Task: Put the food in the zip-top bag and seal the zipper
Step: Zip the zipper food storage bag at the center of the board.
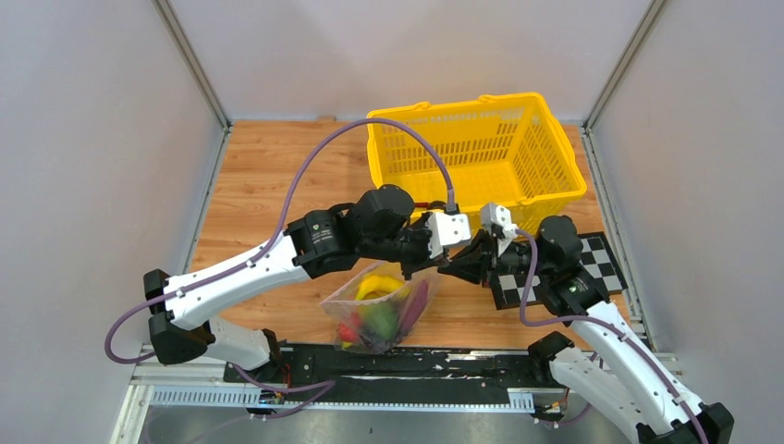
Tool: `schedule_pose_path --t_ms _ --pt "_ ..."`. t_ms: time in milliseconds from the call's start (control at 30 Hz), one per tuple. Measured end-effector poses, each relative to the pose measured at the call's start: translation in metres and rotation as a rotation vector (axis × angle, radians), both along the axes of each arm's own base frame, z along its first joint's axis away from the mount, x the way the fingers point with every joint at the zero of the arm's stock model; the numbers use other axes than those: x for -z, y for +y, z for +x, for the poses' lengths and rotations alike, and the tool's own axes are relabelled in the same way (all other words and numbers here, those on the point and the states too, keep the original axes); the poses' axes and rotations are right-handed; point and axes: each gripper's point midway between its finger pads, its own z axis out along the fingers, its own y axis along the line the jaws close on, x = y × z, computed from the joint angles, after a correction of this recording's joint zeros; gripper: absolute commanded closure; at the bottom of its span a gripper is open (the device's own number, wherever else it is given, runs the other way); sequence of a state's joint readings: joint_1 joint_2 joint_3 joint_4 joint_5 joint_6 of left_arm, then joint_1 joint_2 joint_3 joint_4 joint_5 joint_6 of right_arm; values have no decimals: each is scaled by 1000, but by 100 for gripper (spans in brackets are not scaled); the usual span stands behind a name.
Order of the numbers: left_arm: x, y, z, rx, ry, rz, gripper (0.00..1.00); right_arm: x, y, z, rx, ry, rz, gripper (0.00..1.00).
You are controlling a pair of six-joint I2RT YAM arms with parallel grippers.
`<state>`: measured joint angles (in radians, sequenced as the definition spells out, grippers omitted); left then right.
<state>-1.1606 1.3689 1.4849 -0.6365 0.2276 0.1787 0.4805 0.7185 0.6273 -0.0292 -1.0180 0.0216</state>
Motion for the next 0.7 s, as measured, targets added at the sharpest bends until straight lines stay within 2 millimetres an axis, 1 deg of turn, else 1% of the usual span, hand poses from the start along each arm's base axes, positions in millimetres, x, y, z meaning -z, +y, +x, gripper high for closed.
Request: schedule_pose_path --t_ms 133,267,500,700 --pt "-3 3 2 -15 -10 -4 100 -2 -1 3 22 -11 3 100" --pt "-4 12 3 -38 -24 -8 100 -2 -1 6 42 -15 3 100" --pt "-4 37 2 -89 -38 -20 100 0 -1 10 65 -13 0 100" --pt "-7 60 0 -140 -47 -43 100 -2 -1 8 60 -21 6 100"
